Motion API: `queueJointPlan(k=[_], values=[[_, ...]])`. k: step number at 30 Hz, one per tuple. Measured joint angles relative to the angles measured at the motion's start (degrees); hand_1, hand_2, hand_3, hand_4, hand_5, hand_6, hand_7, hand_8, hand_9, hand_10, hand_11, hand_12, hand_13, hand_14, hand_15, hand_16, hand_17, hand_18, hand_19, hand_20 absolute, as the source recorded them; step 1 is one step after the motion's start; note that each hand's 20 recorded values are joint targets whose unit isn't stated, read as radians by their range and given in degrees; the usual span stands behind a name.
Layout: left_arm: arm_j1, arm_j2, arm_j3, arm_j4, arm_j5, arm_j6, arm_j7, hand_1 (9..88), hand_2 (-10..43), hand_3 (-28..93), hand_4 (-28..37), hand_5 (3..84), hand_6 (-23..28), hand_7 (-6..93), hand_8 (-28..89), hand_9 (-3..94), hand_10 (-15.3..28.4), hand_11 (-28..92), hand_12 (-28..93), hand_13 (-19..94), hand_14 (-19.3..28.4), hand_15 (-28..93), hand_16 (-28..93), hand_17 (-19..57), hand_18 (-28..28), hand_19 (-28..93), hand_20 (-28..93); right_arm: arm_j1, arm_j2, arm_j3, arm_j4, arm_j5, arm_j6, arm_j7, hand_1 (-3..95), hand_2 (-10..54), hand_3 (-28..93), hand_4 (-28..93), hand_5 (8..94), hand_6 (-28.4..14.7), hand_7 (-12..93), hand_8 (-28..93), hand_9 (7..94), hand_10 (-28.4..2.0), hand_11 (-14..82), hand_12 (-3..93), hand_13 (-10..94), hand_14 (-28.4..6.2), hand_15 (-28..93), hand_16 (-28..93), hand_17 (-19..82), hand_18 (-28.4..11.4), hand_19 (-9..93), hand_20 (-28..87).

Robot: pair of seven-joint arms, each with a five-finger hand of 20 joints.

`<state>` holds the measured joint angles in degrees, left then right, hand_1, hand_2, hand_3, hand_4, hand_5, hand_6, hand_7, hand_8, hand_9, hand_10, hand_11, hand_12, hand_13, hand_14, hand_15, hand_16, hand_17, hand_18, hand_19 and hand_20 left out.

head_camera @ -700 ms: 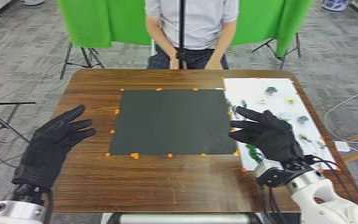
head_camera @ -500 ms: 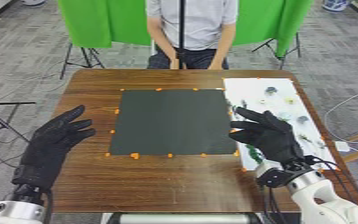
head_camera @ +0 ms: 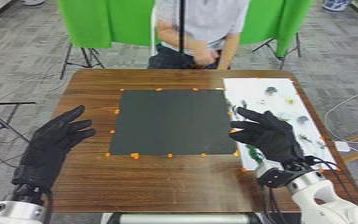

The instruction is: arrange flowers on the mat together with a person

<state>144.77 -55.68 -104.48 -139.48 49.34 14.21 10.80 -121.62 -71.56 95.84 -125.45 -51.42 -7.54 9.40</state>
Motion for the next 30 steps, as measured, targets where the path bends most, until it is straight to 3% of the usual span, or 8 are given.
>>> queueJointPlan(k=[30], values=[[0.1, -0.14, -0.06, -0.02, 0.01, -0.05, -0.43, 21.9, 5.0, 77, -28.3, 36.3, 8.3, 14.5, -10, 35.7, 20.9, 26, 10, 25, 28.4, 53, -11, -10.2, 25.7, 52, 2, 0.0, 0.1, 0.1, -0.1, 0.3, 0.7, -0.1, 16.1, 14.6, 76, -25, 52.8, -1.8, 12, -11, 51.1, -20.8, 15.3, 14.0, 41, -22.1, 47, 8, 10, -21.6, 59, 14]])
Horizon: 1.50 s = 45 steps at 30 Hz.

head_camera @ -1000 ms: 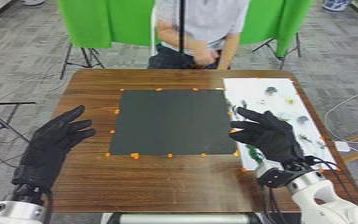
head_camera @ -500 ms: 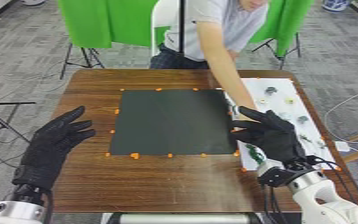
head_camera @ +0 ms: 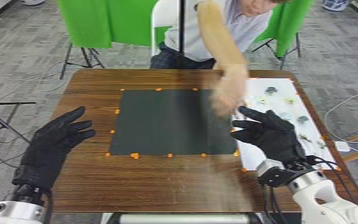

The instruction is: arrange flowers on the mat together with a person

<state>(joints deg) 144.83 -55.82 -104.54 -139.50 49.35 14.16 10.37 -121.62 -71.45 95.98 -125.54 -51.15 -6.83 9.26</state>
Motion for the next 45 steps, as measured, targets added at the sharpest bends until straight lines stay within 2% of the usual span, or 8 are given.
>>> queueJointPlan(k=[37, 41, 45], values=[[0.1, 0.03, 0.01, 0.0, 0.0, 0.07, -0.03, 21.9, 5.1, 77, -28.3, 36.6, 8.5, 14.5, -10, 35.9, 21.0, 26, 10, 25, 28.4, 54, -11, -10.3, 25.3, 51, 2, 0.0, 0.0, 0.0, -0.1, 0.0, 0.1, 0.1, 16.6, 14.6, 76, -25, 53.0, -2.2, 12, -11, 51.8, -20.8, 15.9, 14.0, 42, -22.1, 48, 8, 10, -21.8, 60, 14], [0.1, 0.03, -0.01, -0.03, -0.01, 0.07, -0.04, 21.9, 5.1, 77, -28.3, 36.6, 8.5, 14.5, -10, 35.9, 21.0, 26, 10, 25, 28.4, 54, -11, -10.3, 25.3, 51, 2, -0.1, 0.3, -0.3, -0.7, -0.8, 1.7, -0.1, 19.9, 13.1, 76, -25, 52.4, -3.0, 12, -11, 53.0, -20.7, 17.7, 14.4, 44, -21.3, 51, 8, 12, -22.8, 63, 15], [0.1, 0.03, -0.05, -0.06, 0.0, 0.07, -0.07, 22.0, 5.2, 77, -28.3, 36.7, 8.6, 14.4, -10, 35.9, 21.0, 26, 10, 25, 28.4, 54, -11, -10.3, 25.3, 51, 3, -0.5, 1.8, -1.2, -3.0, -7.2, 7.6, 0.2, 24.4, 10.1, 75, -24, 53.1, -4.5, 16, -11, 55.6, -19.6, 23.4, 15.3, 50, -19.0, 57, 8, 17, -23.7, 69, 14]])
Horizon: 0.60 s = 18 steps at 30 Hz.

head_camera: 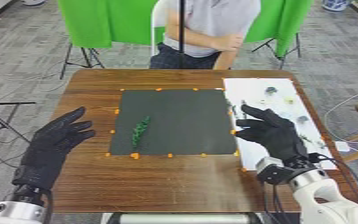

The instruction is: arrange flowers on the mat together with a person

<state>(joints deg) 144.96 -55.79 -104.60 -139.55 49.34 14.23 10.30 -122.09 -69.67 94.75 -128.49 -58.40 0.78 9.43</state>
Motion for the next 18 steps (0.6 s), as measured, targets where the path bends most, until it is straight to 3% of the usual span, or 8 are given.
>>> queueJointPlan(k=[5, 11, 15, 18], values=[[0.0, 0.0, -0.14, -0.04, 0.02, 0.0, -0.01, 21.9, 5.1, 77, -28.3, 36.7, 8.6, 14.4, -10, 35.9, 20.9, 26, 10, 25, 28.4, 54, -11, -10.2, 25.2, 51, 3, -1.2, 2.9, -0.1, -4.5, -14.5, 8.4, 4.9, 29.3, 5.2, 73, -23, 53.9, -5.6, 20, -13, 59.5, -18.7, 31.4, 16.1, 56, -16.7, 62, 8, 24, -23.3, 77, 6], [0.1, 0.0, -0.31, -0.1, 0.06, 0.04, -0.03, 22.0, 5.3, 77, -28.3, 37.0, 8.9, 14.3, -10, 36.0, 21.1, 26, 10, 25, 28.4, 54, -11, -10.2, 25.2, 51, 3, -1.9, 6.6, -0.1, -9.9, -30.1, 12.6, 22.1, 33.7, 1.7, 71, -21, 56.1, -6.6, 19, -12, 64.0, -18.8, 35.9, 17.1, 64, -14.3, 65, 11, 31, -23.3, 87, -9], [0.2, 0.0, -0.52, -0.12, 0.06, 0.08, -0.1, 22.0, 5.3, 77, -28.3, 37.2, 8.9, 14.2, -10, 36.1, 21.1, 26, 10, 25, 28.4, 54, -11, -10.2, 25.2, 51, 3, 0.2, 12.2, -6.4, -9.9, -42.0, 18.2, 33.3, 35.3, 0.3, 70, -21, 56.7, -7.0, 18, -12, 65.0, -18.9, 35.8, 17.2, 66, -13.7, 65, 11, 34, -23.5, 91, -17], [0.2, 0.0, -0.58, -0.13, 0.06, 0.09, -0.23, 22.0, 5.3, 77, -28.3, 37.4, 9.1, 14.3, -10, 36.1, 21.2, 26, 10, 25, 28.4, 54, -11, -10.2, 25.2, 51, 3, 2.6, 15.0, -9.1, -9.0, -49.6, 18.1, 40.4, 35.9, -0.4, 69, -21, 56.1, -7.1, 16, -11, 65.9, -19.2, 34.9, 17.0, 68, -13.9, 65, 11, 37, -23.6, 93, -19]])
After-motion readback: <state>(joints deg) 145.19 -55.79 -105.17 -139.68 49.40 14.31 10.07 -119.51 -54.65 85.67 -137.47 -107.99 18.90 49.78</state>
